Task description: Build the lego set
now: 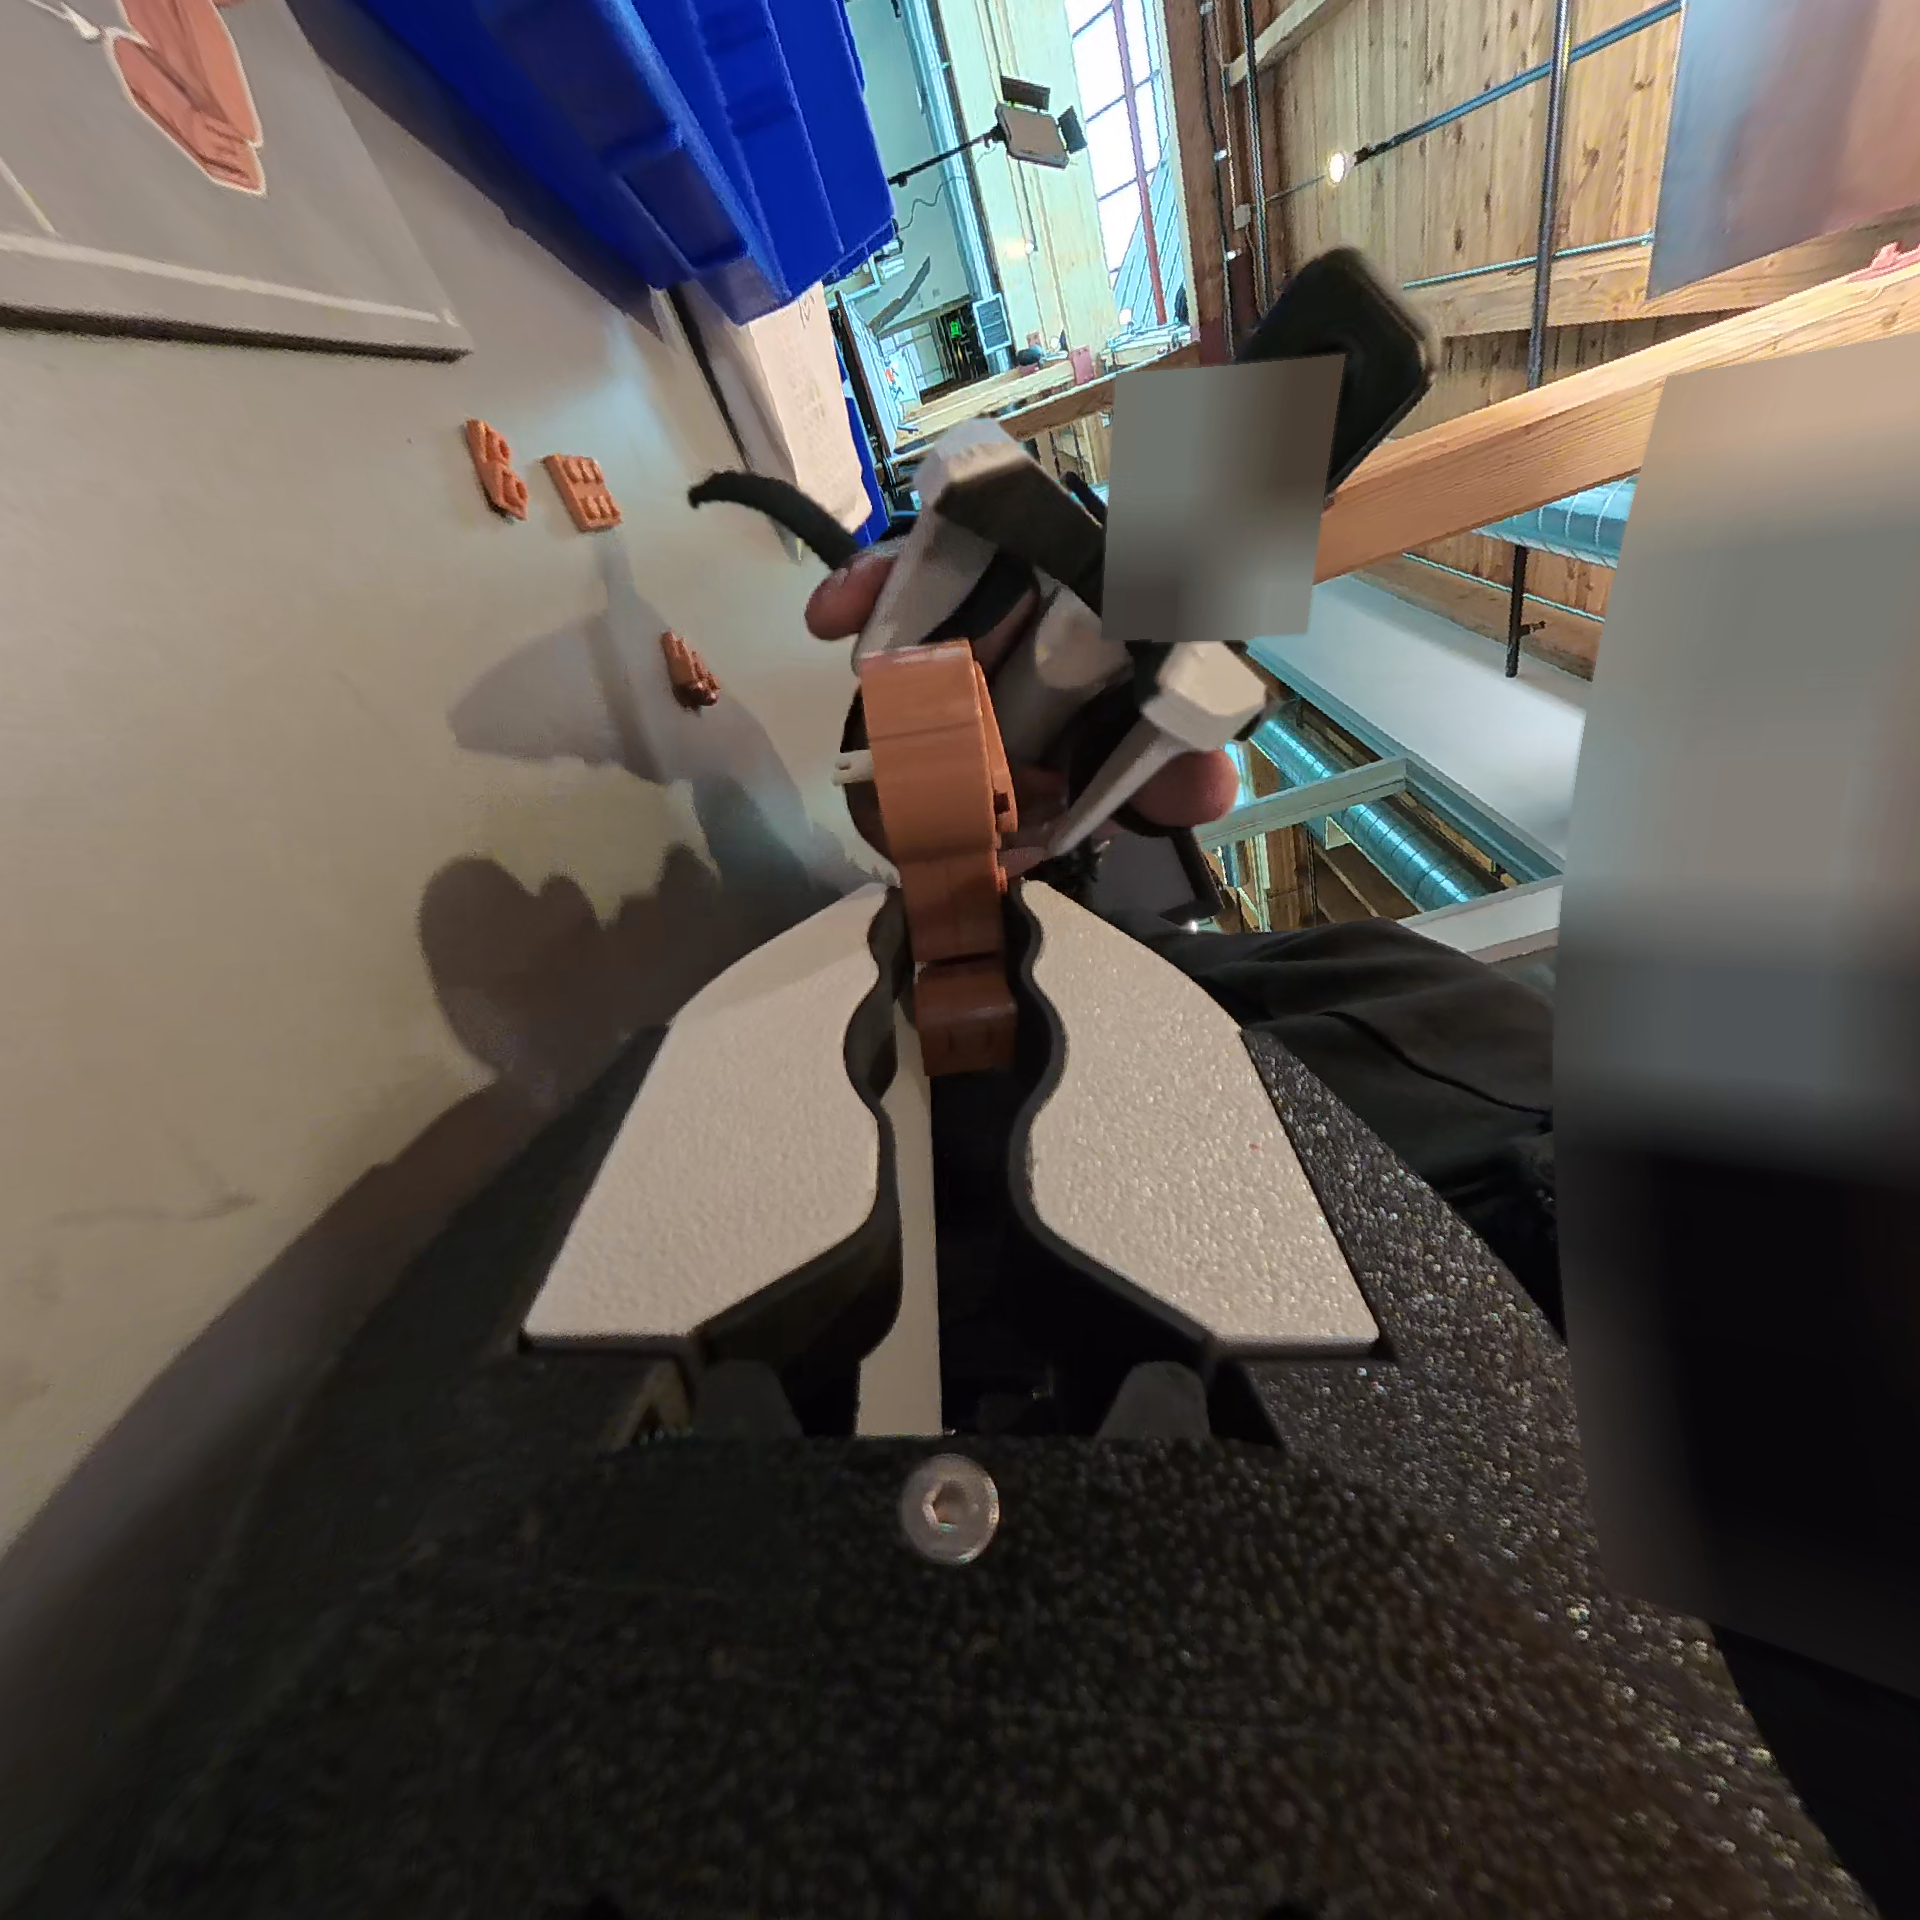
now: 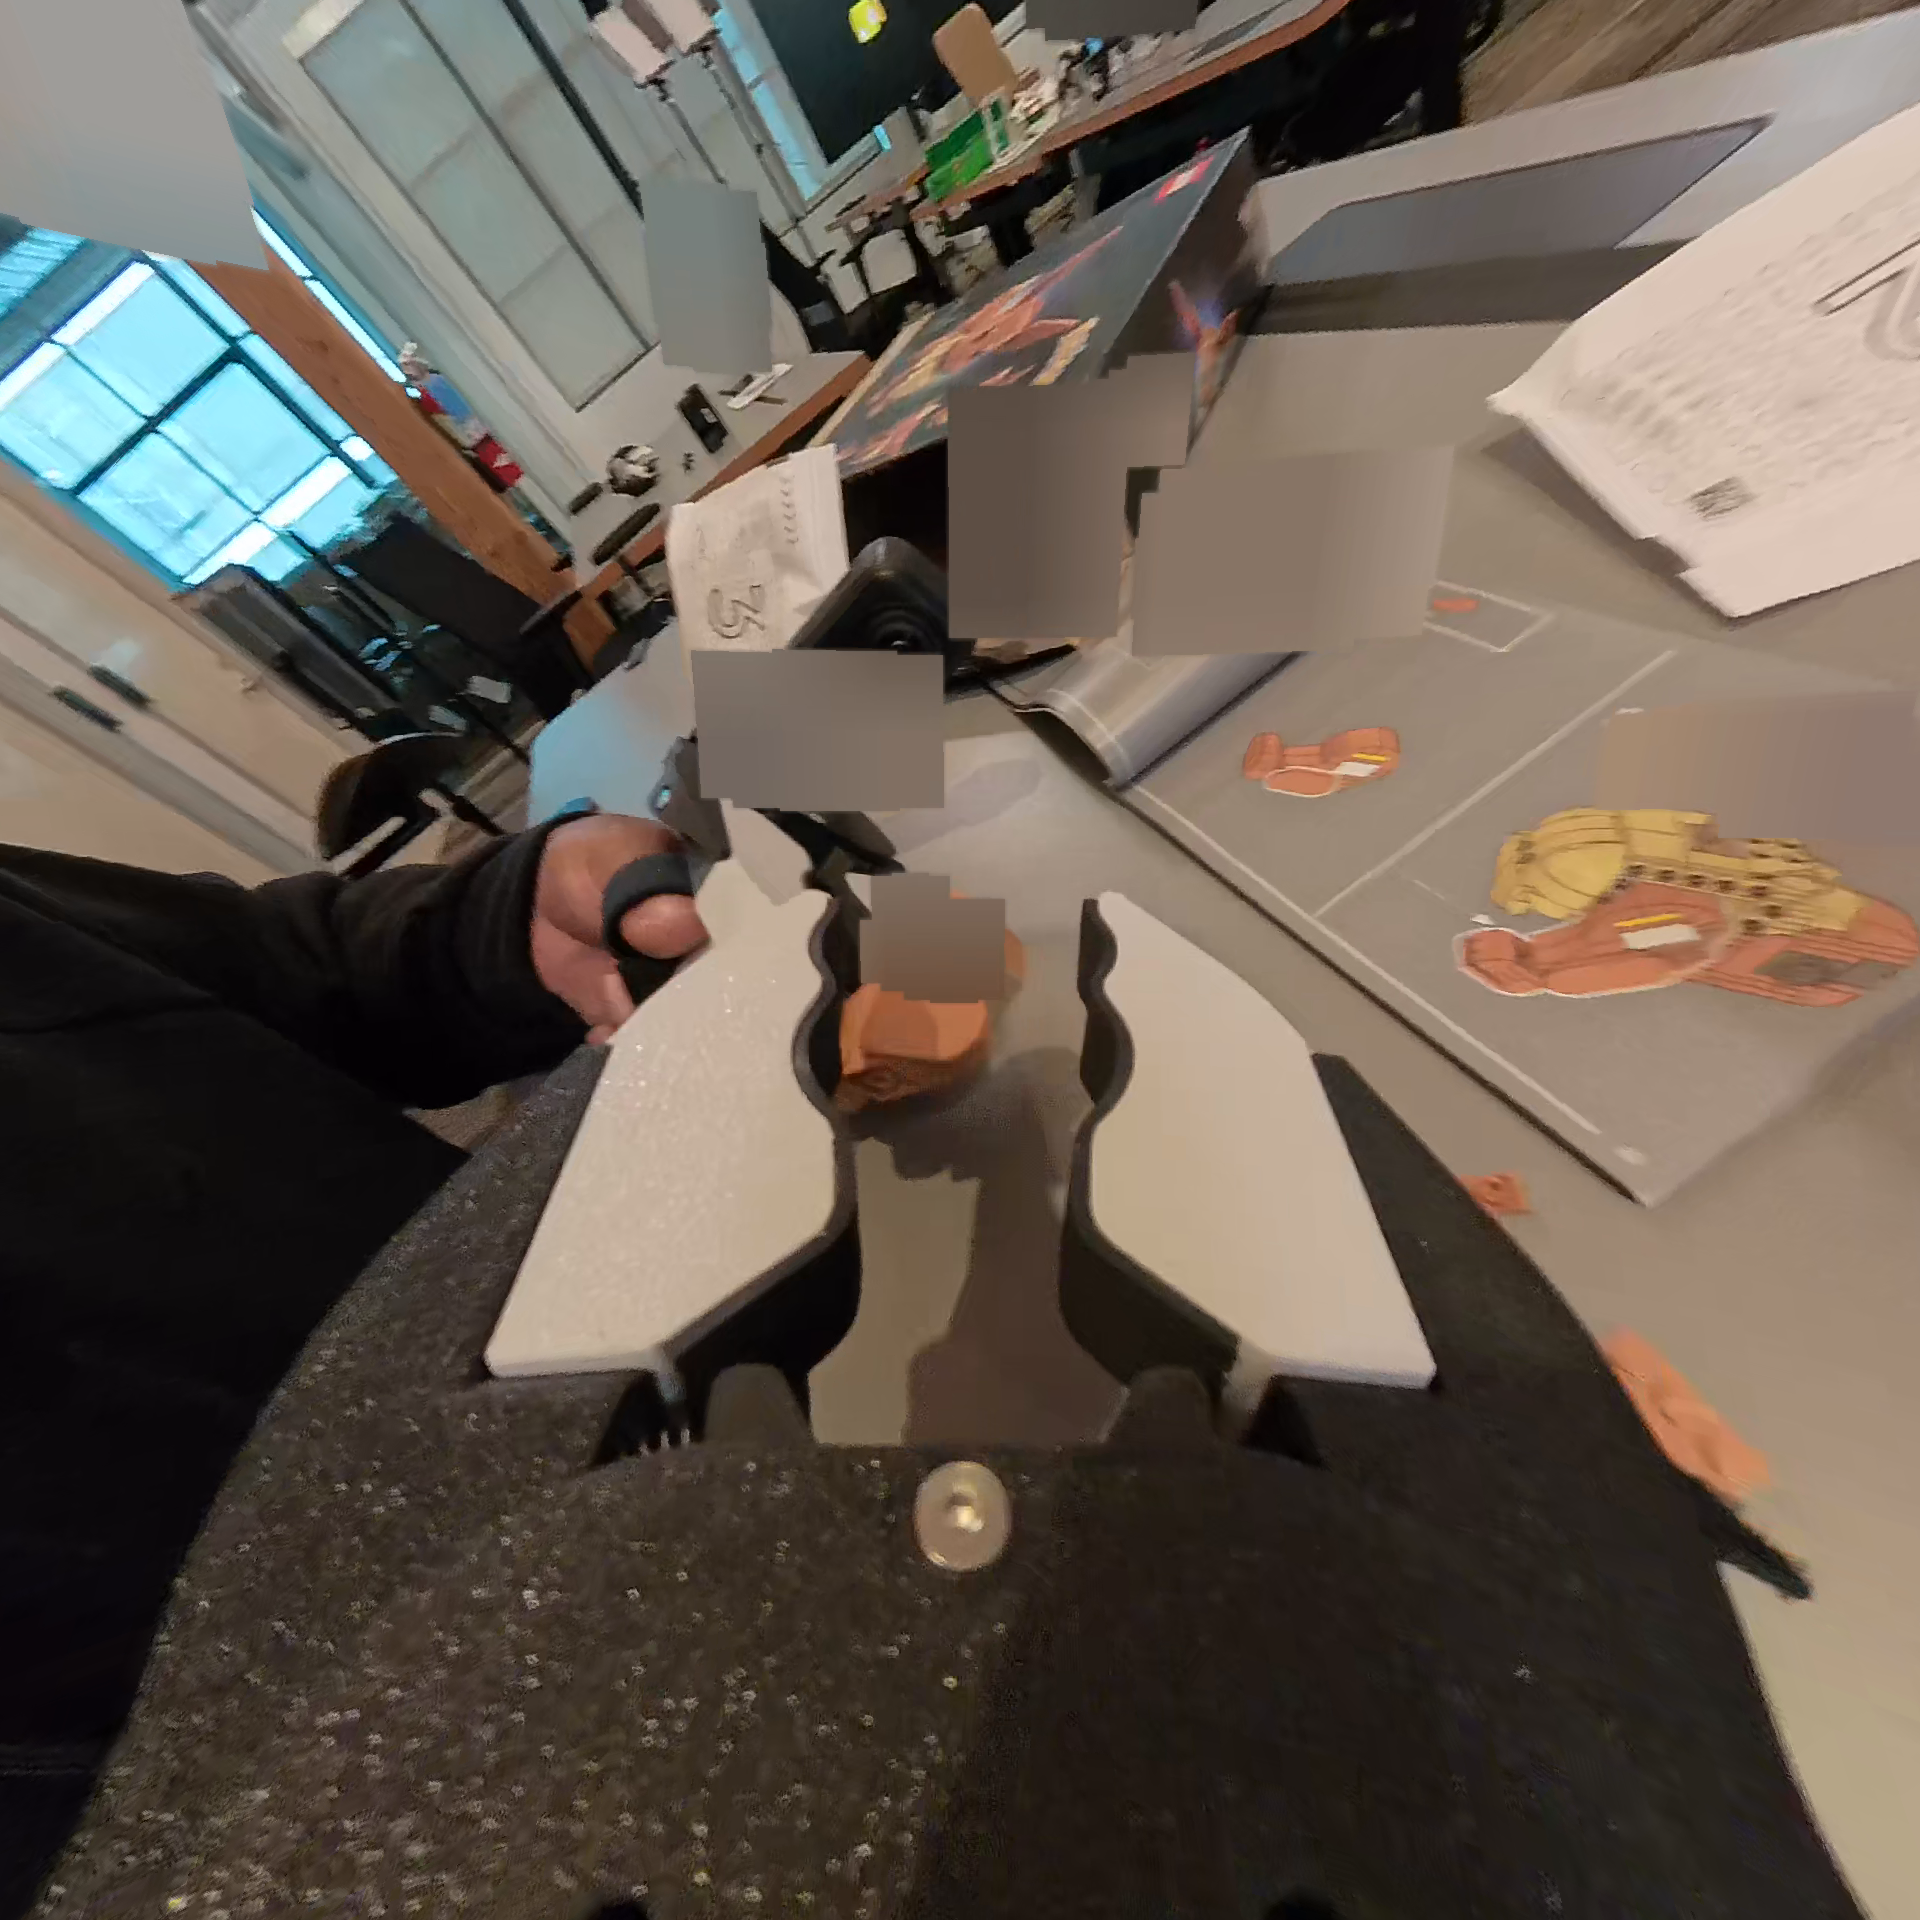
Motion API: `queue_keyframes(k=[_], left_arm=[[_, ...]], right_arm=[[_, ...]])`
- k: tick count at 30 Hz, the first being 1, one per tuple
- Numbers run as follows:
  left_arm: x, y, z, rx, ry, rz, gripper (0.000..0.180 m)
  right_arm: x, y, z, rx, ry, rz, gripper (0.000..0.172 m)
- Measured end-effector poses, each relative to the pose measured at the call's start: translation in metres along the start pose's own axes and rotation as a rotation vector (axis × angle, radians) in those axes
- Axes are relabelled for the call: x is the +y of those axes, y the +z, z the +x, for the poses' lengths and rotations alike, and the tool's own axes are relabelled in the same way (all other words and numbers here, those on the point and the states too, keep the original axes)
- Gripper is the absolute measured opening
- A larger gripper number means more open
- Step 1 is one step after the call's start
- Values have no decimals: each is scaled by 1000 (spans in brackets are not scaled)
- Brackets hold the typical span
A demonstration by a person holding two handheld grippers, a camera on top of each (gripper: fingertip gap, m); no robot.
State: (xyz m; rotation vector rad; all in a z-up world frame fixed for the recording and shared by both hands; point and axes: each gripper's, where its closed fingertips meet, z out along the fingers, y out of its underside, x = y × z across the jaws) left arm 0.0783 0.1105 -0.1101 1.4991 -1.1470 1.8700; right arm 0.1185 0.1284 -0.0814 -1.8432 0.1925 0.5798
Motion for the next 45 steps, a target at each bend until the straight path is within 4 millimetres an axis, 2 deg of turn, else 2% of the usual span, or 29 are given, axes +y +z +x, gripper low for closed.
queue_keyframes(k=[3, 8, 15, 19, 24, 36, 45], left_arm=[[-2, -1, -1, -11, 5, 14, 17], [-7, -3, -3, -22, 7, 45, 17], [-17, -7, 0, 1, 2, 112, 17], [-18, -6, 3, 24, -1, 127, 17], [-18, -4, 5, 39, 6, 129, 17], [-17, -3, 5, 39, 10, 126, 17], [-15, 0, 4, 20, 33, 116, 17]], right_arm=[[3, -7, 0, 36, -76, -4, 41], [18, -4, -3, 82, -192, -56, 41], [34, 5, -6, -37, 88, -88, 35], [33, 8, -12, -136, 257, -73, 29], [30, 8, -16, -209, 379, -45, 22], [28, 8, -14, -238, 447, -27, 18], [28, 9, -12, -230, 468, -27, 21]])
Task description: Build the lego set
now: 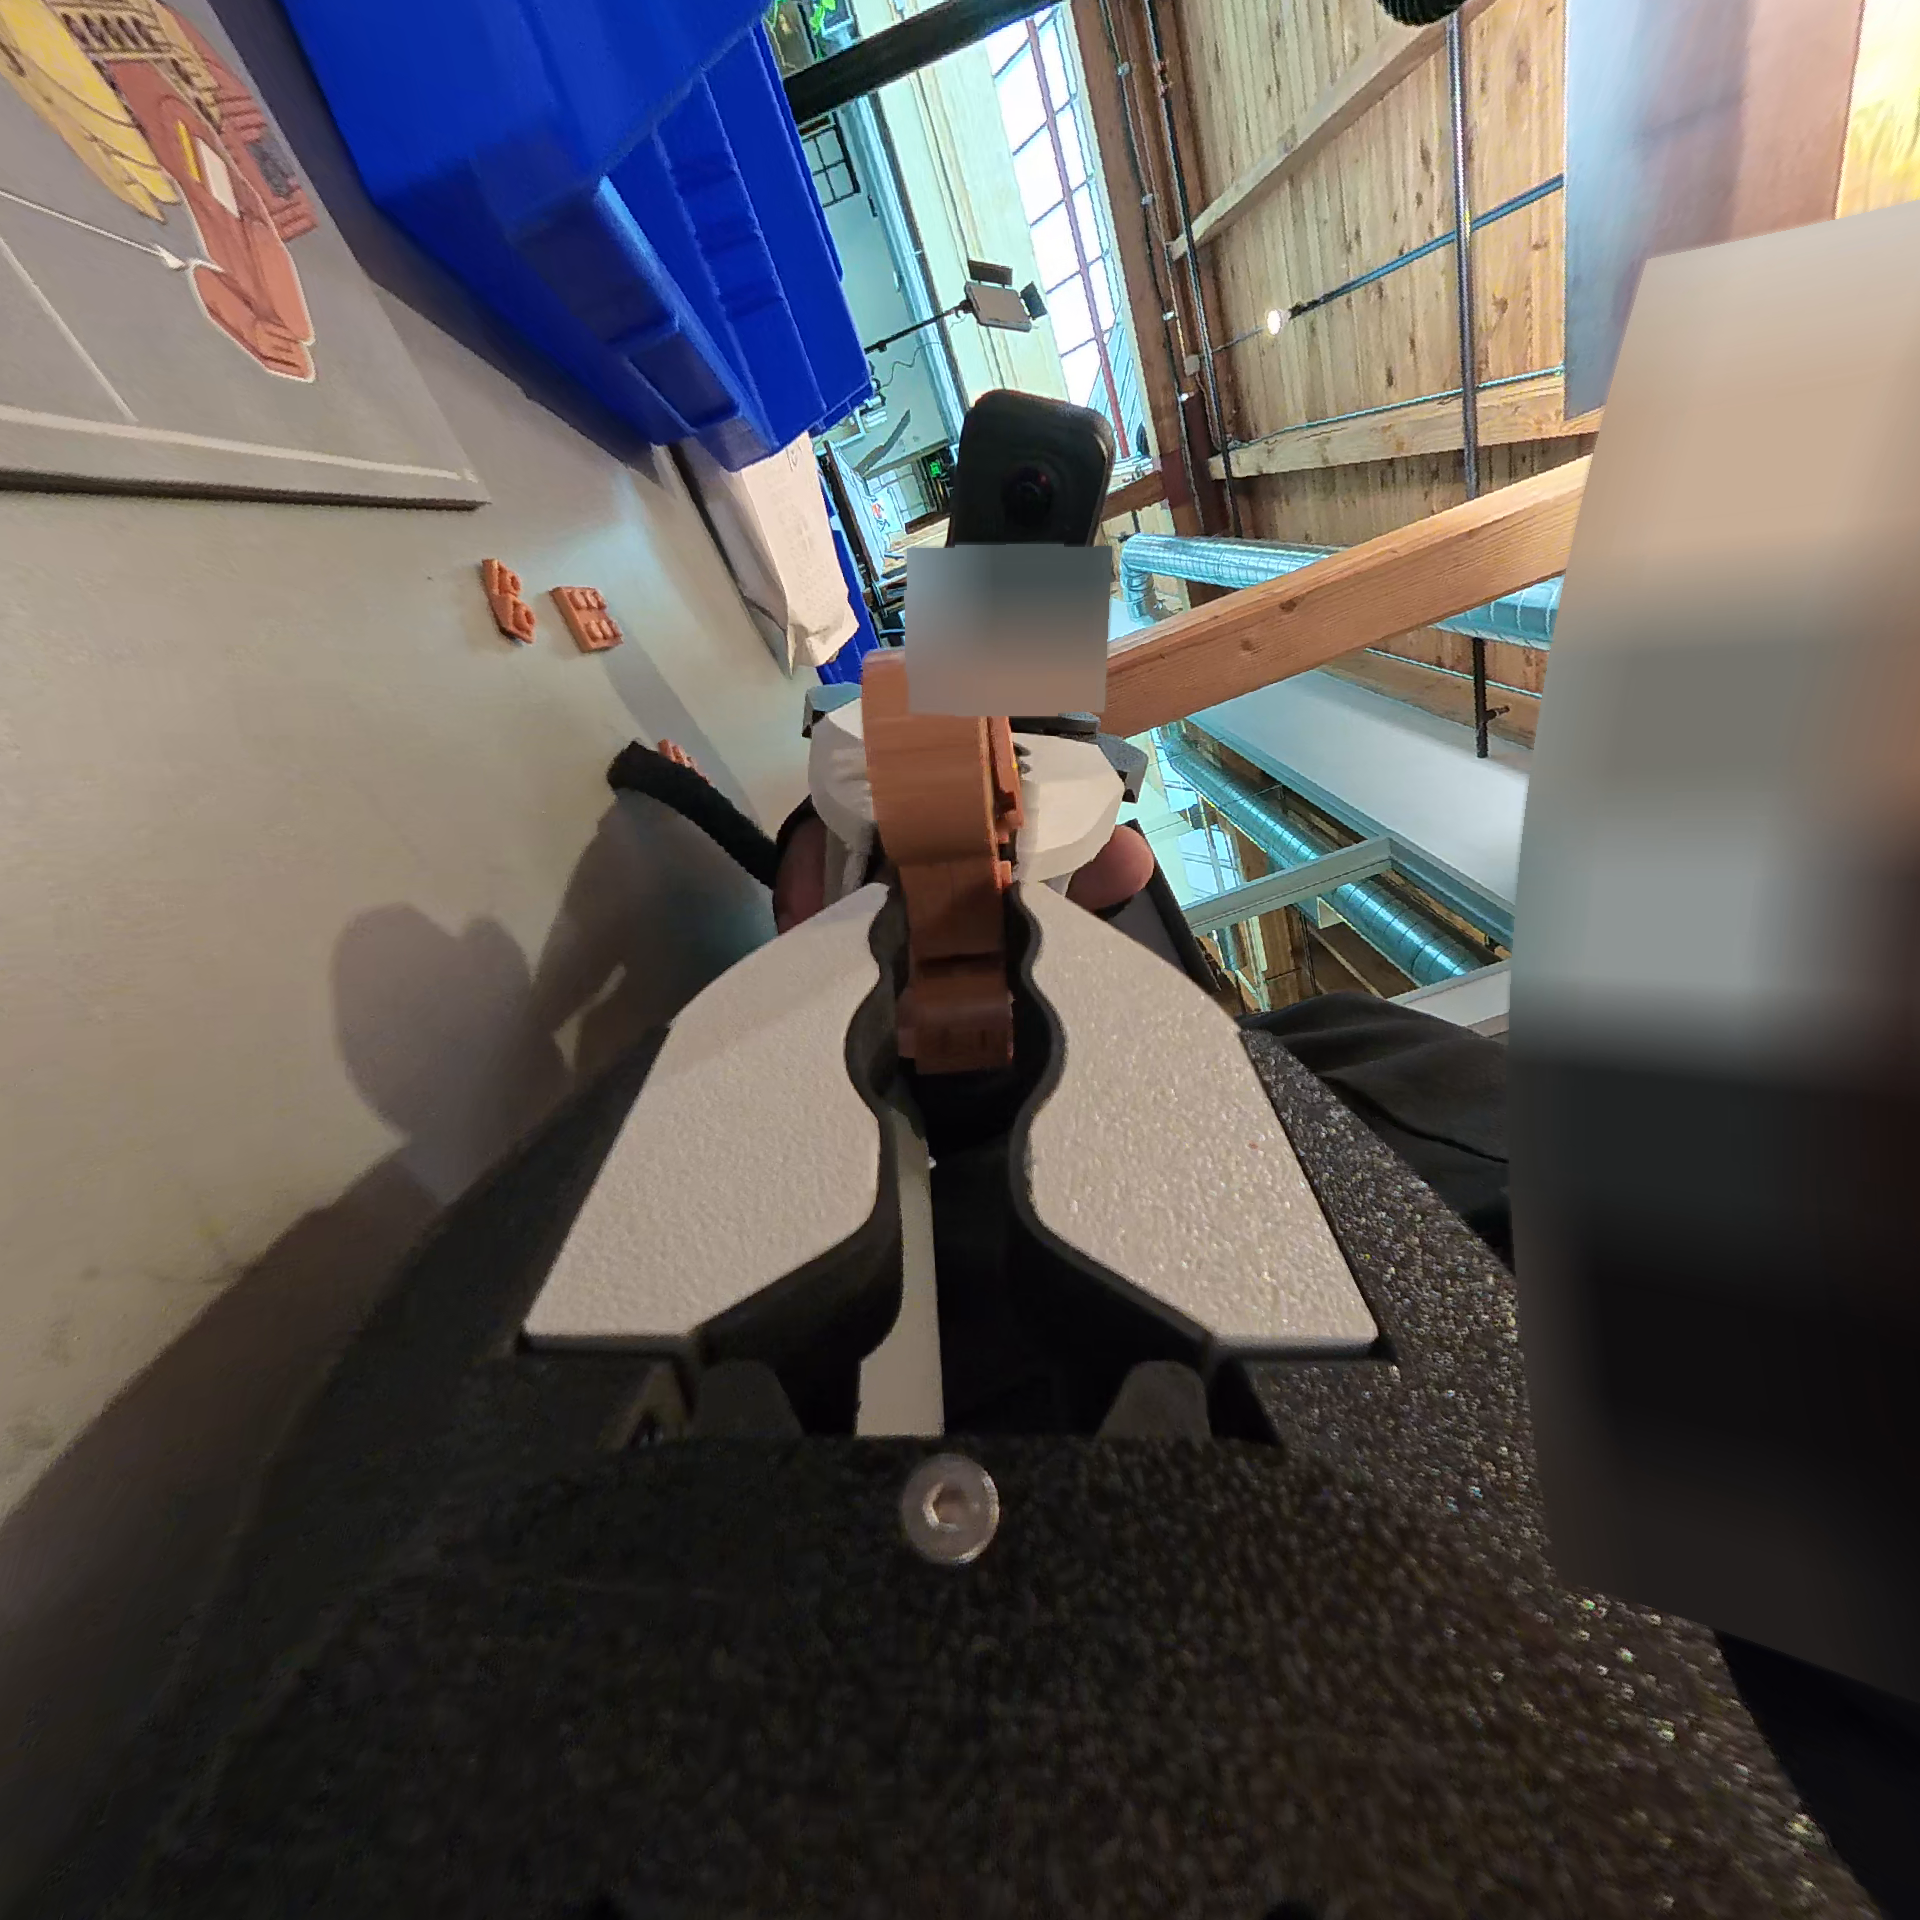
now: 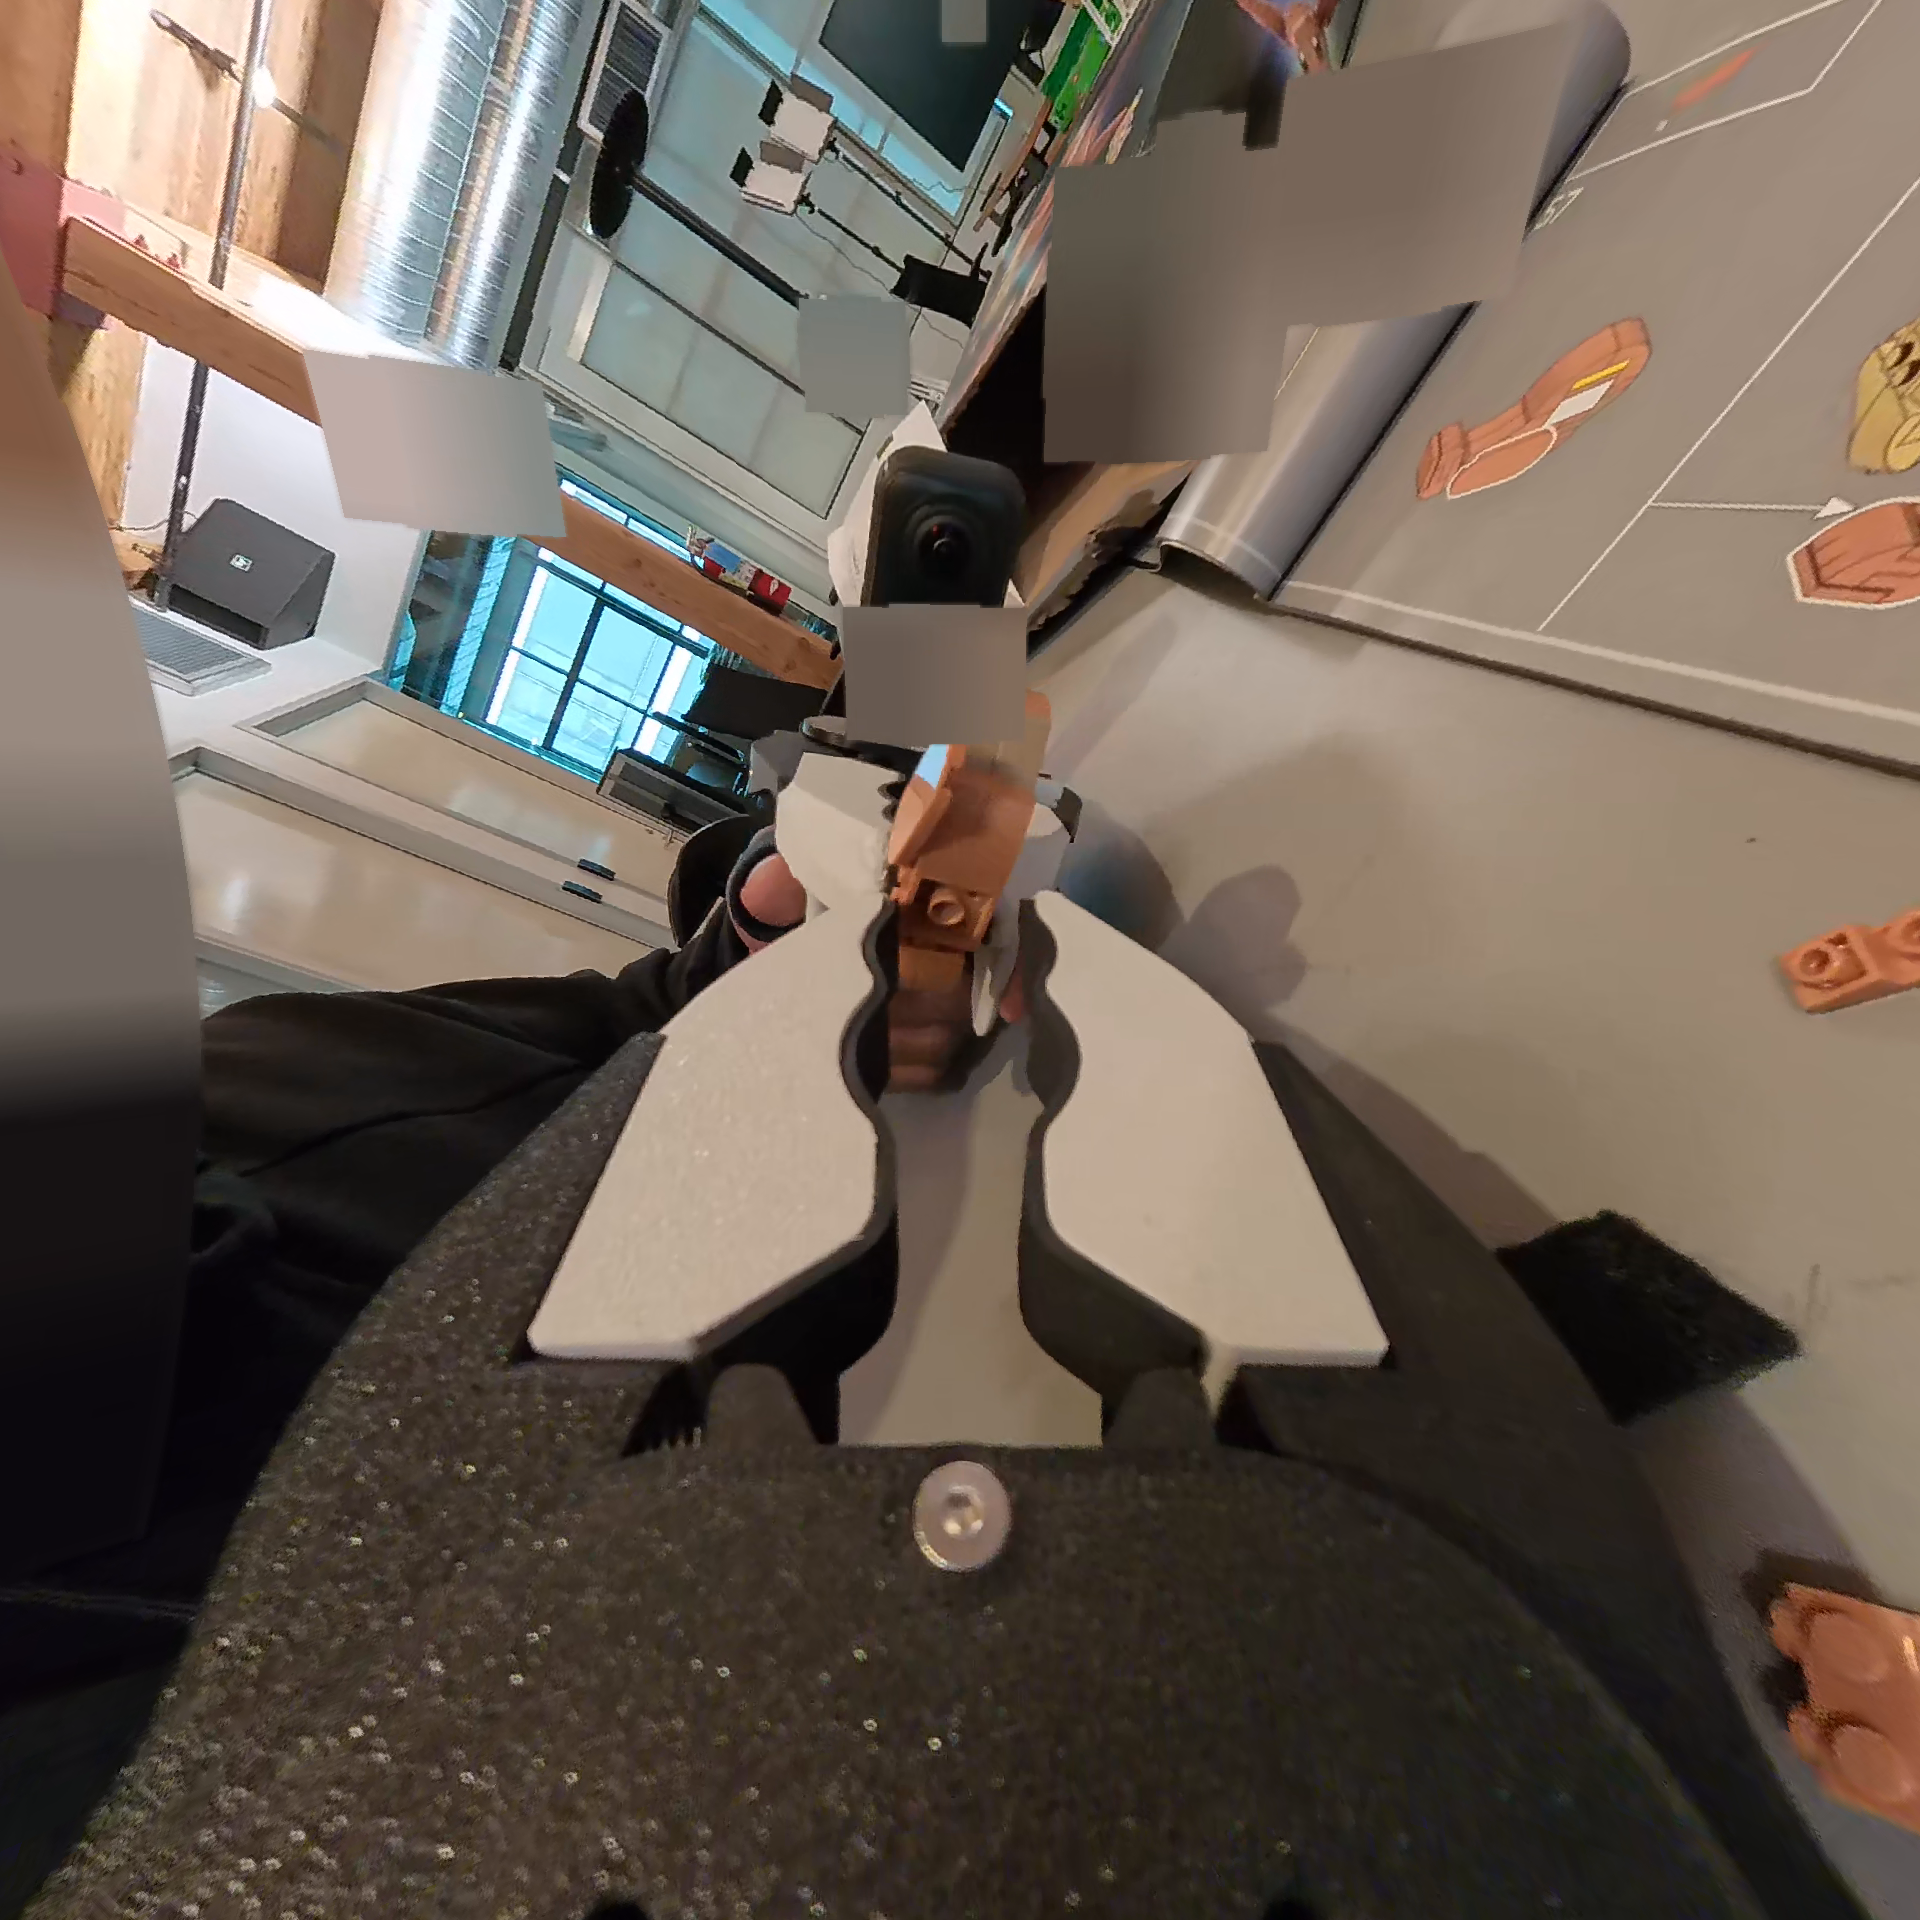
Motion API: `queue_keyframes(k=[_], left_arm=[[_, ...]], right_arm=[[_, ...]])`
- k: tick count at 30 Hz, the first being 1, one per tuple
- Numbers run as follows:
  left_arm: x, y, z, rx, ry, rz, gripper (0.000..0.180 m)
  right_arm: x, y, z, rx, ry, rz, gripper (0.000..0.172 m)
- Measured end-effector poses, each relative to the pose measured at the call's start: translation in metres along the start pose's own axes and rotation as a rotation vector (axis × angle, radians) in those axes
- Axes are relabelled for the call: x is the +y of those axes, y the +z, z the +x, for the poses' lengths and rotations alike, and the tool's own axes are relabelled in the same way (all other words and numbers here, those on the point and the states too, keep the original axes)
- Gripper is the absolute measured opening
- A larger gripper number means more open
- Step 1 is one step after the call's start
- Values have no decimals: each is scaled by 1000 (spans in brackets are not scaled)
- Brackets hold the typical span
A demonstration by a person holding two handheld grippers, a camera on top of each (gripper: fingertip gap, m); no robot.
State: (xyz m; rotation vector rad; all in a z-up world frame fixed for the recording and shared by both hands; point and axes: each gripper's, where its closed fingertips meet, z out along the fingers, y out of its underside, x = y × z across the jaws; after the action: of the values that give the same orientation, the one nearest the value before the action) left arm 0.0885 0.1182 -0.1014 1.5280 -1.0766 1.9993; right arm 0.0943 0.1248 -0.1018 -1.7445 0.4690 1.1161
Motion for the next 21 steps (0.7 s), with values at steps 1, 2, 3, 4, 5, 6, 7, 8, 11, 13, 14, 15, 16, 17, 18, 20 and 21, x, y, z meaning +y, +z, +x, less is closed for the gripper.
queue_keyframes(k=[1, 2, 3, 4, 5, 6, 7, 8, 11, 13, 14, 15, 16, 17, 18, 20, 21], left_arm=[[0, 0, 0, -4, 2, 0, 17], [0, 0, -1, -7, 4, -1, 17], [1, 0, -1, -11, 5, -2, 17], [1, 1, -2, -16, 7, -3, 17], [1, 1, -2, -18, 10, -4, 17], [1, 1, -2, -19, 14, -6, 17], [1, 1, -2, -24, 18, -7, 17], [2, 1, -2, -28, 22, -9, 17], [3, 2, -2, -34, 30, -15, 17], [3, 2, -2, -34, 31, -16, 17], [3, 2, -3, -36, 30, -16, 17], [3, 2, -3, -37, 30, -17, 17], [4, 2, -3, -38, 30, -18, 17], [4, 2, -3, -37, 30, -18, 17], [3, 2, -3, -36, 29, -17, 17], [3, 2, -3, -33, 28, -16, 17], [4, 2, -2, -28, 28, -18, 17]], right_arm=[[0, 0, 0, 0, 2, -1, 21], [0, 0, 0, 1, 3, -1, 21], [0, 0, 1, 2, 5, -2, 21], [1, 0, 1, 1, 9, -3, 21], [1, 0, 1, -2, 12, -3, 22], [1, 0, 1, -6, 16, -3, 22], [1, 0, 1, -11, 20, -5, 23], [2, 0, 0, -15, 23, -7, 23], [3, 1, -1, -19, 24, -12, 24], [2, 1, 0, -17, 25, -8, 21], [2, 1, 0, -17, 27, -7, 20], [2, 1, 0, -17, 28, -7, 20], [2, 1, 0, -18, 28, -7, 20], [2, 1, 0, -18, 28, -8, 20], [2, 1, 0, -19, 28, -8, 20], [2, 1, 0, -24, 24, -9, 19], [2, 1, -1, -29, 22, -9, 19]])
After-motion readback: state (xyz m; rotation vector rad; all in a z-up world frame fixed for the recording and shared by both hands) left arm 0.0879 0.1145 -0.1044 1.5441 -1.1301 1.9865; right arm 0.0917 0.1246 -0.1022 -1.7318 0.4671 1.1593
